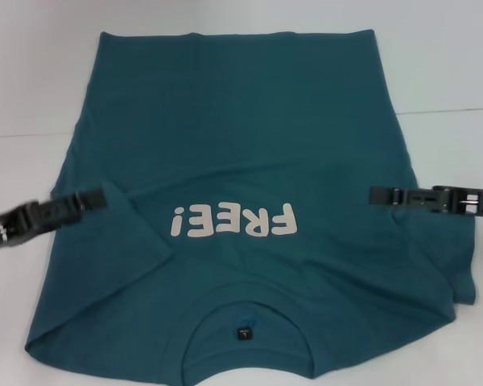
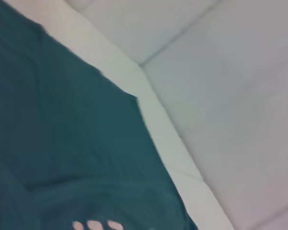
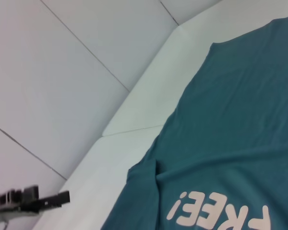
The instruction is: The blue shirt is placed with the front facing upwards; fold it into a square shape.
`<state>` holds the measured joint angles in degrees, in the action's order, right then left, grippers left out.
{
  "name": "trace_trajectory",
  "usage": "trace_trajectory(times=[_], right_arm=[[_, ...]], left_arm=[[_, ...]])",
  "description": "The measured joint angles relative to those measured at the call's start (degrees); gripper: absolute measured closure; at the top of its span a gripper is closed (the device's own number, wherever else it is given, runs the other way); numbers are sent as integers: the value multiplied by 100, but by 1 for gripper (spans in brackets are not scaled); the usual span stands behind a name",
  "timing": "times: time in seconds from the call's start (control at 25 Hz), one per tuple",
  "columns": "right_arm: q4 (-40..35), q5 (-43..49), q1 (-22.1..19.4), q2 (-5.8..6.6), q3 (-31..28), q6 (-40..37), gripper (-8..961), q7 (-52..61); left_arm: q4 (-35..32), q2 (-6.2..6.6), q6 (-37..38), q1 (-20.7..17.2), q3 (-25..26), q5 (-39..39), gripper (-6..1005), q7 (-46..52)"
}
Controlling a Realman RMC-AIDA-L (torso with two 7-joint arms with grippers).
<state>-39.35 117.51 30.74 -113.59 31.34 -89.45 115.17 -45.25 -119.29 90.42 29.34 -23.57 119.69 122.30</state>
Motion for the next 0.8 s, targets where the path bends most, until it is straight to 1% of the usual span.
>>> trace_trajectory(times=[0.08, 0.2, 0.32, 0.4, 0.48, 0.52, 0.56, 0.6, 0.68, 0.72, 0.76, 0.8], right_arm=[[-29, -1, -7, 63, -65, -115, 39, 113], [-59, 0, -18, 146, -129, -154, 39, 269], [-61, 24, -37, 210, -141, -157, 39, 323], [-64, 27, -73, 256, -149, -165, 39, 336], [-75, 19, -119, 331, -160, -216, 39, 387], [-132, 47, -169, 446, -163, -299, 39, 529], [-181, 84, -199, 515, -167, -329, 39, 650], [-181, 84, -199, 515, -167, -329, 39, 650], [-351, 179, -298, 630, -195, -376, 39, 1050], [-538, 270, -414, 723, -270, -445, 39, 1469], [-649, 336, -474, 760, -328, -486, 39, 1685], [-649, 336, -474, 760, -328, -486, 39, 1685]], left_arm=[[-3, -26, 280, -112, 39, -3, 65, -558], [4, -101, 641, -305, 69, -5, 65, -1514], [23, -216, 944, -531, 69, -17, 65, -2302], [26, -259, 1023, -627, 73, -51, 65, -2397], [29, -293, 1048, -697, 79, -109, 65, -2362], [30, -298, 1051, -705, 80, -123, 65, -2354], [35, -306, 1058, -720, 80, -171, 65, -2335], [54, -309, 1060, -731, 90, -208, 65, -2323], [91, -315, 1063, -740, 106, -271, 65, -2302], [118, -322, 1066, -741, 118, -302, 65, -2290], [139, -337, 1069, -734, 123, -319, 65, -2289], [146, -345, 1070, -731, 127, -324, 65, -2289]])
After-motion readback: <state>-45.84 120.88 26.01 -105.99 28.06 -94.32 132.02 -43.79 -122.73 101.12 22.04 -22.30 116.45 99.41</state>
